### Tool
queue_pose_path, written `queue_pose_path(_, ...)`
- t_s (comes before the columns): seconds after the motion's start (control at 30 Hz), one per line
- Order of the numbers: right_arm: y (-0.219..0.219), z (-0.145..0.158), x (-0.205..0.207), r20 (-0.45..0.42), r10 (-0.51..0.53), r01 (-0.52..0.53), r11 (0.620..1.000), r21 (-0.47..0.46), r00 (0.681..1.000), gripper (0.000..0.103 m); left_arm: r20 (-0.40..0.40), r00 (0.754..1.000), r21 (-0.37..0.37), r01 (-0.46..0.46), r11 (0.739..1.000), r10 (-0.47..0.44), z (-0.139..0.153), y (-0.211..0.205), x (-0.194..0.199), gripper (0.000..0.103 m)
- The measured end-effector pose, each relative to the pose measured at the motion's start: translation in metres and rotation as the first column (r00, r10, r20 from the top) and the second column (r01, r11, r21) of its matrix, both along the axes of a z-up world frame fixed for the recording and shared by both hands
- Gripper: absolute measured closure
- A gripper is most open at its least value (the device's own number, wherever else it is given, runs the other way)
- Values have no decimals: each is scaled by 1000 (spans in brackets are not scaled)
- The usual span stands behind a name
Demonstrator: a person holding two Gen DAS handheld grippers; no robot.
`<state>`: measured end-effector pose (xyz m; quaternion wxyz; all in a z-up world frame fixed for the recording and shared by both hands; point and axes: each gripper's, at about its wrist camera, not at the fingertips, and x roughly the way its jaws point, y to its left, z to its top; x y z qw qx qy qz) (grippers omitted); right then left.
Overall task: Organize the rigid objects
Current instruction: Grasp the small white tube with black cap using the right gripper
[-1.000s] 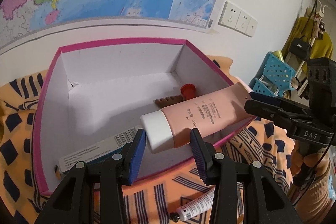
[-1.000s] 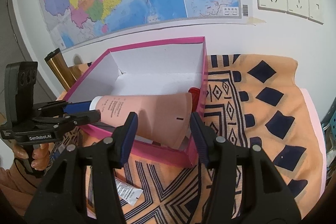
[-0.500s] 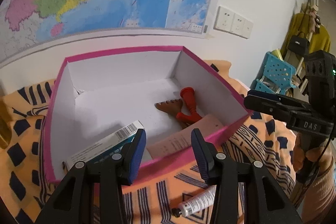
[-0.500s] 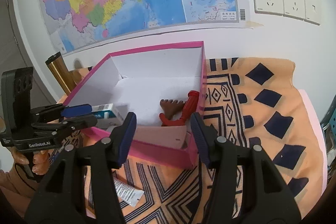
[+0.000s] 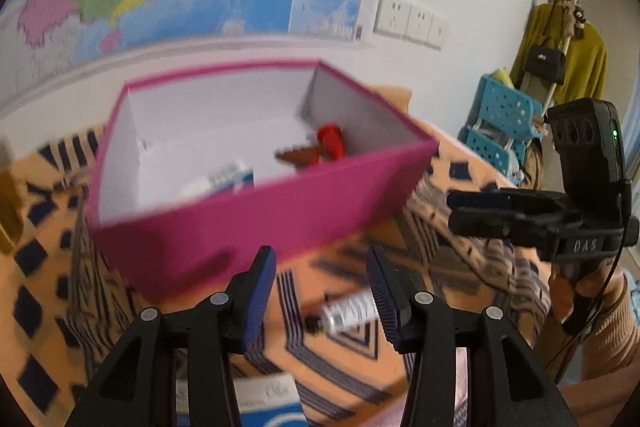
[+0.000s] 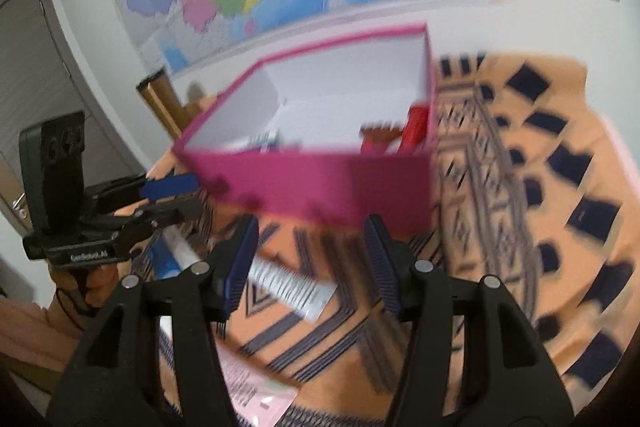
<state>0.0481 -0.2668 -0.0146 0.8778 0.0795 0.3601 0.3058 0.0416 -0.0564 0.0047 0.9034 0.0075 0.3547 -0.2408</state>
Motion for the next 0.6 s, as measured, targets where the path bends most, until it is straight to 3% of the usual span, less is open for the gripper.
queue_pose_path(0.27,14,-43,-2,-115,20,-20,1000,-2,993,46,-119,993,36,4,999,0,-42,-5,-6,55)
queue_pose_path(0.6,21,-56,-1,-143,19,-21,1000,-12,990,46,-148,989,35,17,999,-12,-48,-12,-9,58)
